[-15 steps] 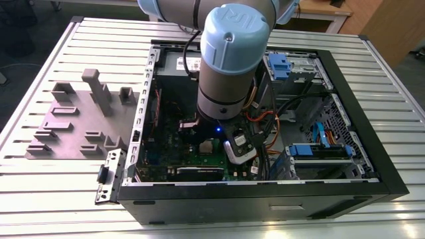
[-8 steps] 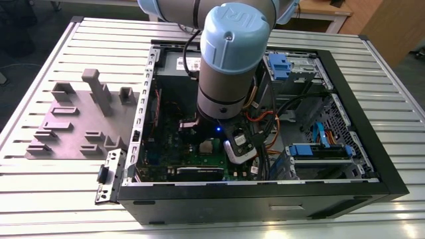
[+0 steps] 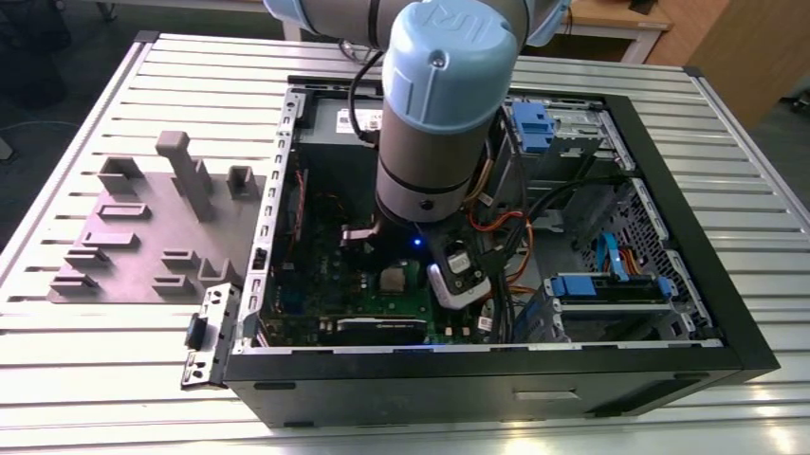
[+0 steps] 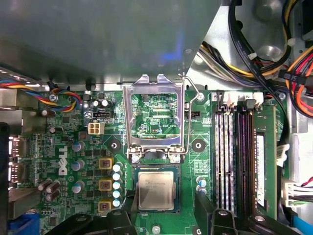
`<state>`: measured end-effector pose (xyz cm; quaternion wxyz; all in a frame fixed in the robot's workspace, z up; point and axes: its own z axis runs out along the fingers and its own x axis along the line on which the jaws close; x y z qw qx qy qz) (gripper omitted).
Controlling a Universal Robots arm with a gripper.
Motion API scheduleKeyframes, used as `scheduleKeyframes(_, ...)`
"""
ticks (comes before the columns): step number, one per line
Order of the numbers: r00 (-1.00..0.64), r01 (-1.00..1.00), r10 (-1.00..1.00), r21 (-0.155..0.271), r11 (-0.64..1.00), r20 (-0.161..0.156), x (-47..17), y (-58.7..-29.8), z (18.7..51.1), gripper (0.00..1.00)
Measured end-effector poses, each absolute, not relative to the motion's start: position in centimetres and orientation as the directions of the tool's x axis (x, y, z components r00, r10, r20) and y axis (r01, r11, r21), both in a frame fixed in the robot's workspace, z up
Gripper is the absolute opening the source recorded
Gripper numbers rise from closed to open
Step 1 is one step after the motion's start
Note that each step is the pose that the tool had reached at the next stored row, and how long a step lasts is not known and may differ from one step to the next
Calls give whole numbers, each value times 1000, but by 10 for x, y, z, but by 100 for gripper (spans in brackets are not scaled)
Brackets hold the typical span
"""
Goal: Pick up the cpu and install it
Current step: 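Place the cpu into insertion slot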
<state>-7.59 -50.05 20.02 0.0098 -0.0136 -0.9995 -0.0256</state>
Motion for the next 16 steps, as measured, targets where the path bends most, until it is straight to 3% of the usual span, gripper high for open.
scheduleKeyframes(8, -999, 28, 27, 51, 998, 21, -76, -500, 207, 57)
scheduleKeyframes(15, -999, 28, 27, 51, 998, 21, -76, -501, 207, 22)
scheduleKeyframes(16, -999, 28, 27, 51, 998, 21, -76, -501, 207, 22)
